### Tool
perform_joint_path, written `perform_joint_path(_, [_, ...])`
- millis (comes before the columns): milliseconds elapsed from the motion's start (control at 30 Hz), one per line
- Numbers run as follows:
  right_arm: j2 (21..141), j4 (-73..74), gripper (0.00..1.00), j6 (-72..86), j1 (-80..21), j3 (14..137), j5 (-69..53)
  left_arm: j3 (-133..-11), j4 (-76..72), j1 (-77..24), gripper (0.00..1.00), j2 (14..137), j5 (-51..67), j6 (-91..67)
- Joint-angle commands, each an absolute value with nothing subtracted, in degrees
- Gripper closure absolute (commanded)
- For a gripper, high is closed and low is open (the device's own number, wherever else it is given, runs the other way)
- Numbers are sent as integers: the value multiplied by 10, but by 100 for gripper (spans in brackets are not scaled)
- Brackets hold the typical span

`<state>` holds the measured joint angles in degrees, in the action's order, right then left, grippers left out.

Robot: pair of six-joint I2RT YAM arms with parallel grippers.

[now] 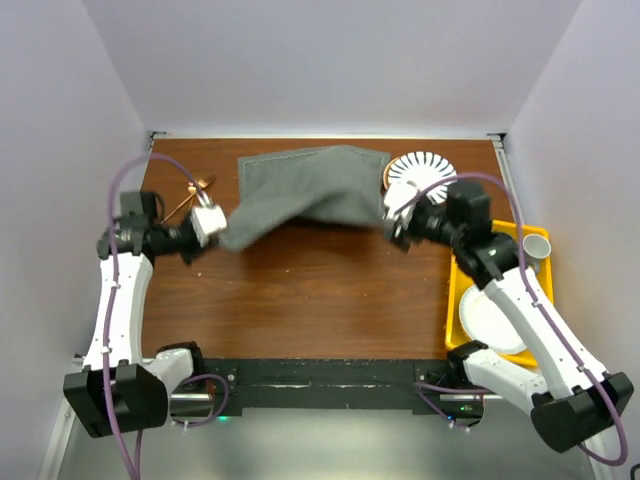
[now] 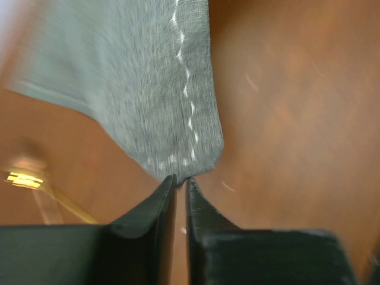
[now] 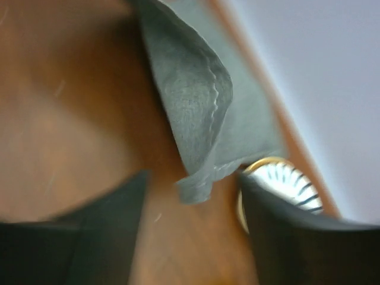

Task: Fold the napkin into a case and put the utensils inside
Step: Flatten out the crumpled napkin at the center of the board, then flatten the napkin at the center of the board.

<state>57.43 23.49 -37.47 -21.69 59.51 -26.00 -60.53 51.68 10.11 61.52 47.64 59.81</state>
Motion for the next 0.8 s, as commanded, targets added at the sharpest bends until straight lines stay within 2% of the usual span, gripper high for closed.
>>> perform_joint_path(0, [526, 386, 2, -490, -256, 535, -266, -479, 646, 105, 62, 564, 380, 792])
perform_joint_path(100, [529, 414, 2, -462, -255, 556, -233, -482, 663, 107, 53, 523, 365, 781])
perform_joint_path(200, [563, 409, 2, -419, -255, 592, -214, -510, 639, 106, 39, 538, 392, 721])
perform_joint_path(233, [597, 396, 2, -380, -256, 607, -201, -518, 623, 106, 26, 550, 401, 699])
perform_joint_path(333, [691, 351, 7, -328, -256, 649, -175, -554, 572, 103, 21, 618, 431, 640])
perform_joint_path(400, [749, 344, 11, -283, -257, 683, -155, -576, 463, 89, 22, 673, 421, 557])
perform_joint_path(433, [803, 347, 19, -268, -255, 719, -151, -581, 430, 66, 26, 692, 394, 477])
perform_joint_path(500, [856, 353, 24, -259, -256, 747, -142, -594, 355, 35, 32, 745, 362, 414])
perform_joint_path(600, [945, 357, 36, -249, -256, 795, -128, -610, 280, -21, 40, 815, 295, 347])
perform_joint_path(767, [1037, 352, 48, -247, -257, 838, -113, -671, 236, -28, 55, 943, 229, 272])
